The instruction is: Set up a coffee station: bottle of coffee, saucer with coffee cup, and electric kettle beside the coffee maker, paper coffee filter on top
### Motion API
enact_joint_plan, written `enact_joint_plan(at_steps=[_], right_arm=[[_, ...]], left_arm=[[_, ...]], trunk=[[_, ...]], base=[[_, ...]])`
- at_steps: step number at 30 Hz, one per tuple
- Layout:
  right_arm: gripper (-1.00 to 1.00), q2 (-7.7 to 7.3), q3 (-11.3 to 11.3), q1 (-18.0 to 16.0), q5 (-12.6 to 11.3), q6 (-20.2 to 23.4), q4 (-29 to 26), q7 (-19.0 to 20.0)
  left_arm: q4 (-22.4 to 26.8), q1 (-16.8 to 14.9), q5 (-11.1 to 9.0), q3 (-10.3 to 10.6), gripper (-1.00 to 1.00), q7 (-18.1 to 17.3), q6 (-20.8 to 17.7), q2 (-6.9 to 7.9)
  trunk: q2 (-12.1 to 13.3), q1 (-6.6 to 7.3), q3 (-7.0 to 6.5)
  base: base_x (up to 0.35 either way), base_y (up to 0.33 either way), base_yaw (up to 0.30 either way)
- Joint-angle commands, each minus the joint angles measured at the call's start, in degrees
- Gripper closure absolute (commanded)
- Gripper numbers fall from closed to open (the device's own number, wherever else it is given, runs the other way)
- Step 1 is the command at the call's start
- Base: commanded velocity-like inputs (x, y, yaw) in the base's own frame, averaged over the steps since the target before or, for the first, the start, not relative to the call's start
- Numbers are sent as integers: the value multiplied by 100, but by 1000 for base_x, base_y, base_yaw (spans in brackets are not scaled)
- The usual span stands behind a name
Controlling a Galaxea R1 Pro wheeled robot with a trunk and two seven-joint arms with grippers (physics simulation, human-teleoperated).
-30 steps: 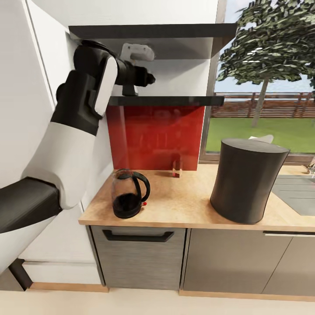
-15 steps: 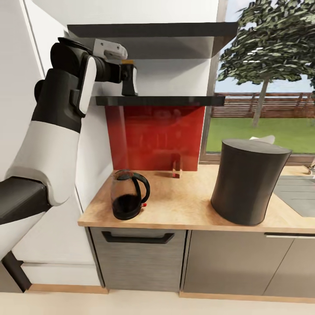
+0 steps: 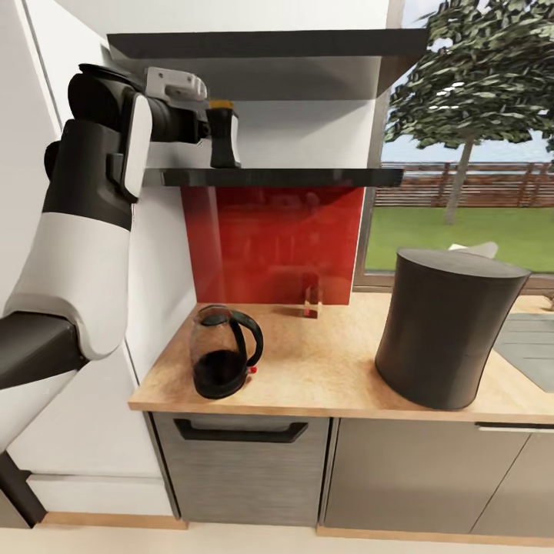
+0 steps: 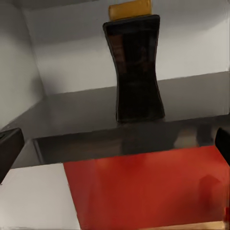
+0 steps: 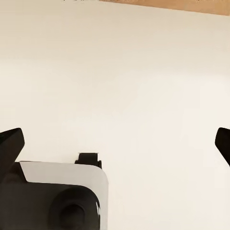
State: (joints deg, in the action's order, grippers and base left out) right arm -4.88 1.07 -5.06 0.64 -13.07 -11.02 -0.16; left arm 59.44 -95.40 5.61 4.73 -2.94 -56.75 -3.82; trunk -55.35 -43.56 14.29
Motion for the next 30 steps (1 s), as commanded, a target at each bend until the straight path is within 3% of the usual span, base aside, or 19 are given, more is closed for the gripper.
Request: enact_joint_plan(at_steps=[1, 4, 8, 30], right_arm=[[-100, -3, 9, -4, 6, -19, 4, -2], [-100, -4, 8, -4, 6, -20, 4, -2], [-100, -4, 10, -4, 6, -18, 9, 0], [-100, -2, 9, -4, 6, -20, 13, -2]], left_arm=[[-2, -4, 45, -131, -100, -31, -18, 1], [-32, 1, 45, -296, -100, -31, -15, 3], [-33, 3, 45, -355, -100, -31, -15, 2], [-1, 3, 36, -376, -100, -31, -20, -22]], trunk=[[-5, -1, 8], [-5, -1, 8], [-5, -1, 8], [-5, -1, 8]], base=[[41, 0, 0], [144, 0, 0], [168, 0, 0], [104, -73, 0]])
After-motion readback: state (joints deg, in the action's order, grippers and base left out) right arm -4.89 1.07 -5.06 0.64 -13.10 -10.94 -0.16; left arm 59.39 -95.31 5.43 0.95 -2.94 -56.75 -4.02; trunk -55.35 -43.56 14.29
